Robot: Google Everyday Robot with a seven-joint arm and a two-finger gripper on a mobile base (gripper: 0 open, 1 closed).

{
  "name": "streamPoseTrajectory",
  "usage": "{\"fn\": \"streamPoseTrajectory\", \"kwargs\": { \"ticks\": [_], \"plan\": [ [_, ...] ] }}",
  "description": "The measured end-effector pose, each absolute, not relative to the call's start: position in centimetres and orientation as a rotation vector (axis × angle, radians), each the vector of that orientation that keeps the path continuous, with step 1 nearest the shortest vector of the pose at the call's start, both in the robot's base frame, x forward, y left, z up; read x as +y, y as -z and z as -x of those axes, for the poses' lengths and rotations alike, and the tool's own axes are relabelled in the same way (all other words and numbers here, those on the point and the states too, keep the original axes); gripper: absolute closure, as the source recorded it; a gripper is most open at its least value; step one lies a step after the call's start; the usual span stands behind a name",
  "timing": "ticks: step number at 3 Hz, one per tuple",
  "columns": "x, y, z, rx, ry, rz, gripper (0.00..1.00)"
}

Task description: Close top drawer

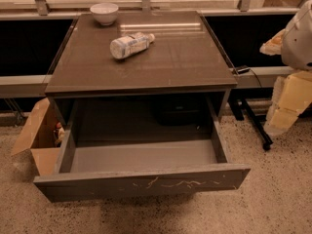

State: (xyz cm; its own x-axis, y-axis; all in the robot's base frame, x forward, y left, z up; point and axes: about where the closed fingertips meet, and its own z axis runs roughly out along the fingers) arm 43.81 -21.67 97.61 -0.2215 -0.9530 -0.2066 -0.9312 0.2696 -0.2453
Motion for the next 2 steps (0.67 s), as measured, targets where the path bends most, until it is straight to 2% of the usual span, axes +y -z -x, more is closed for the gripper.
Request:
{"fn": "streamPoseTrajectory", "kwargs": {
  "ticks": [2],
  "plan": [
    [-20.8, -94.7, -44.1, 2.187, 0.027, 1.762, 0.00]
  ]
}}
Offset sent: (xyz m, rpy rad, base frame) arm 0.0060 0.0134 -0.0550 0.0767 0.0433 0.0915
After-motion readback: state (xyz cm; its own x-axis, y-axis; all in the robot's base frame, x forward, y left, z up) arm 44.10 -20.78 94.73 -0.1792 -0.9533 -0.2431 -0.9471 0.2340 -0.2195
